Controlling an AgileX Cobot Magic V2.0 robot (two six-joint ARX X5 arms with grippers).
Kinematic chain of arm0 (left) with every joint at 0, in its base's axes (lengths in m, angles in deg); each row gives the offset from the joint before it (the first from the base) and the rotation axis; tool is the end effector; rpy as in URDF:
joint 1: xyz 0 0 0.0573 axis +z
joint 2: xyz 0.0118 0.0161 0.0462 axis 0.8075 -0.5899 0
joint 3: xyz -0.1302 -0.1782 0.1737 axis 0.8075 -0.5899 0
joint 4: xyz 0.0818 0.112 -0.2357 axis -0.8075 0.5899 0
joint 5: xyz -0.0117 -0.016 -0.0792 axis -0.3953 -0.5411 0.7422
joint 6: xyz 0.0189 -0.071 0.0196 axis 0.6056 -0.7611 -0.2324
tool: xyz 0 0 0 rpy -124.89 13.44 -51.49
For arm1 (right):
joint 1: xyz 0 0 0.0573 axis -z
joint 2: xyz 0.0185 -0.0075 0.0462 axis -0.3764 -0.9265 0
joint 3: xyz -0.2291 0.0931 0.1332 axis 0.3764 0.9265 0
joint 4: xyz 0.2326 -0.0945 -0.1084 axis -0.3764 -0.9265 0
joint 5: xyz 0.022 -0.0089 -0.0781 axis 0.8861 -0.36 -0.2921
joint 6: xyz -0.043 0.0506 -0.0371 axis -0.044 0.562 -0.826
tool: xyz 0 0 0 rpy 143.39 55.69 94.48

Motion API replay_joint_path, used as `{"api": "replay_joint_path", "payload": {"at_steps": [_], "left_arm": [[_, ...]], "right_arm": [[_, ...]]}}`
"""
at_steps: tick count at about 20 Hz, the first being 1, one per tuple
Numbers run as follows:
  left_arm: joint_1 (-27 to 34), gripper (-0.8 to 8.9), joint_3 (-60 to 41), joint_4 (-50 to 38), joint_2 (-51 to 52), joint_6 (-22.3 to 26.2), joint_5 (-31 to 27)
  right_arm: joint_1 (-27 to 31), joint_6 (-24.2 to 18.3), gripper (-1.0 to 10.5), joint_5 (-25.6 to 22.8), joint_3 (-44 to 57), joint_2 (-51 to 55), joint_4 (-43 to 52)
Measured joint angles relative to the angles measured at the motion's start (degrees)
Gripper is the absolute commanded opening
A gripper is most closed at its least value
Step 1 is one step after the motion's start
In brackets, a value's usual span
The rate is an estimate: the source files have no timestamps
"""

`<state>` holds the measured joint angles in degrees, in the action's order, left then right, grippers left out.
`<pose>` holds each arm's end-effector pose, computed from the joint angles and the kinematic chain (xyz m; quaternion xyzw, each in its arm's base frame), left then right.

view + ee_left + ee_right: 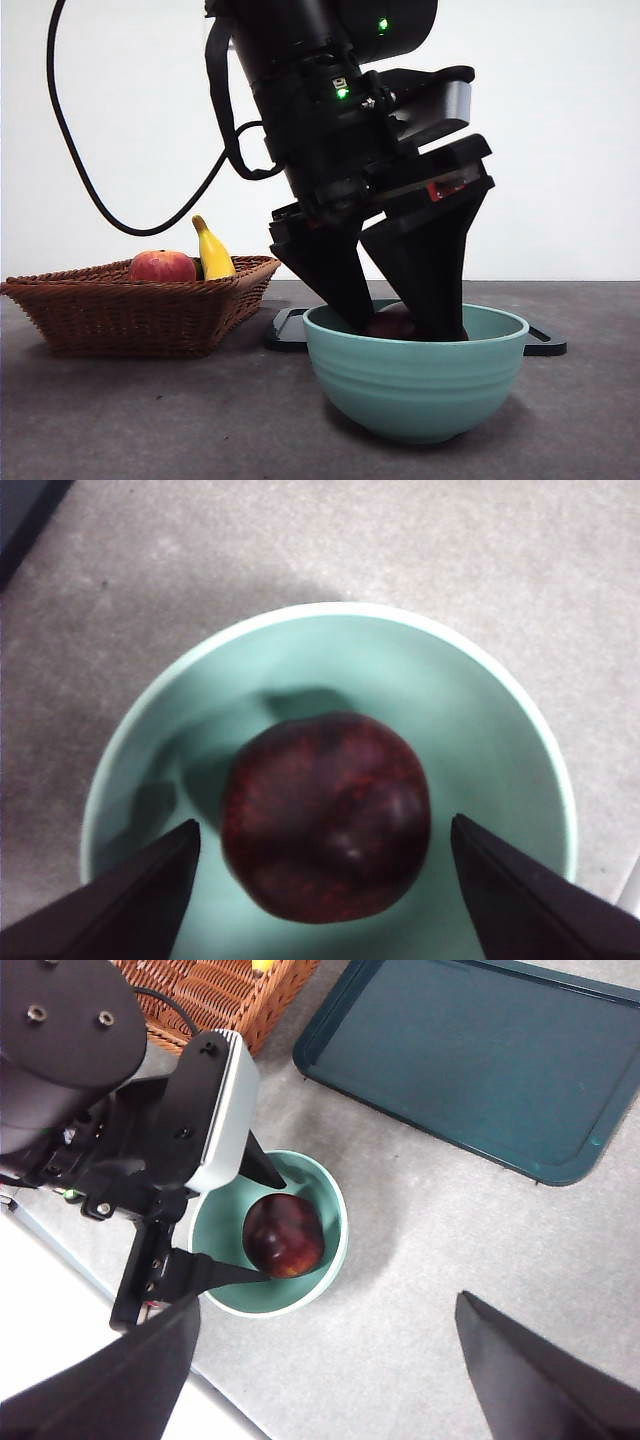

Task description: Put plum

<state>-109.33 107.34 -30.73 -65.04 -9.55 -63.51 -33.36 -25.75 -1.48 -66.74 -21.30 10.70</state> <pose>0.2213 -0.3333 0.1797 0.2569 0.4671 -0.4547 0.7135 0.1589 0.0616 0.3263 0.0389 0.4144 0.3223 0.8502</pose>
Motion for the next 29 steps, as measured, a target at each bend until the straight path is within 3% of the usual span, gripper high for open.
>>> {"api": "replay_joint_path", "payload": {"at_steps": [6,10,20,25,29], "left_arm": [[0.0,4.05,5.5,4.3,0.7,0.0,0.0],[2.0,4.05,8.1,4.5,7.8,0.0,0.0],[19.8,4.04,8.6,9.0,33.0,-0.9,0.2],[27.9,4.04,7.1,15.1,40.3,-0.9,6.4],[29.7,4.04,-1.1,16.5,44.6,-0.8,13.7]], "right_arm": [[0.0,0.0,4.1,0.0,0.0,0.0,0.0],[0.0,0.0,4.1,0.0,0.0,0.0,0.0],[0.0,0.0,4.1,0.0,0.0,0.0,0.0],[0.0,0.0,4.1,0.0,0.0,0.0,0.0],[0.0,0.0,4.1,0.0,0.0,0.0,0.0]]}}
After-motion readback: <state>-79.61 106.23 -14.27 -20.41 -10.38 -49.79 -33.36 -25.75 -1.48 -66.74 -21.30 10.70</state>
